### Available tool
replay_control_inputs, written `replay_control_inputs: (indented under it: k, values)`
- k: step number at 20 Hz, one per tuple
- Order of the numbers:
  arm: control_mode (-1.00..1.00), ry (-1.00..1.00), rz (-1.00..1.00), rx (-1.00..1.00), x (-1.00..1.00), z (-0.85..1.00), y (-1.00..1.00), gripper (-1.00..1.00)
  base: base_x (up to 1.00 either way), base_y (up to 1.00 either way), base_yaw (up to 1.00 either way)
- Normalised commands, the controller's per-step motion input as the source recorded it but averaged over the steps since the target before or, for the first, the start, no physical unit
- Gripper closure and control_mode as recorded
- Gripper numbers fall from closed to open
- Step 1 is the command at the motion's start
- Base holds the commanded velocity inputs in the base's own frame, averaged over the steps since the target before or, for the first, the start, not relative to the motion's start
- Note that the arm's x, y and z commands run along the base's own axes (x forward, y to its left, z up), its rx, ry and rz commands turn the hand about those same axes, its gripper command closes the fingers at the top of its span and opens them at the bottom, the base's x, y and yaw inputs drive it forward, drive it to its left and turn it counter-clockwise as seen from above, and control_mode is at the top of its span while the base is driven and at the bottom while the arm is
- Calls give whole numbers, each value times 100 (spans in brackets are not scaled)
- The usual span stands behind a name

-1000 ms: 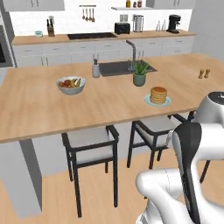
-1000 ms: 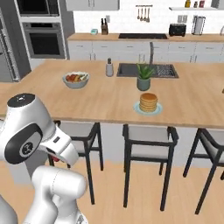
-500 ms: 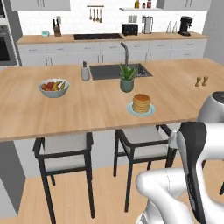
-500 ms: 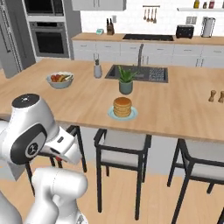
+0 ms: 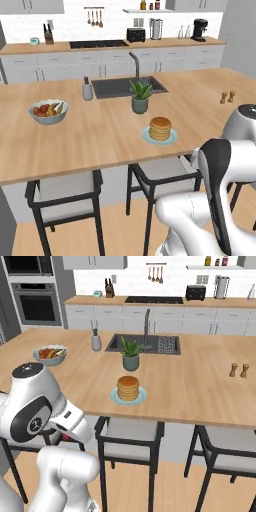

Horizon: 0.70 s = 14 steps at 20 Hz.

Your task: Take the strawberry from the fridge and place it on top of the pancake, located on the dining counter.

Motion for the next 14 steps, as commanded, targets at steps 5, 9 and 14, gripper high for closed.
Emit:
replay_control_inputs:
  k: [5, 9, 14]
  values:
    - [100, 0, 0, 0, 0, 0, 0, 100, 8, -48, 0]
    - [100, 0, 0, 0, 0, 0, 0, 100, 43, -23, 2]
    - [100, 0, 0, 0, 0, 0, 0, 100, 77, 10, 2]
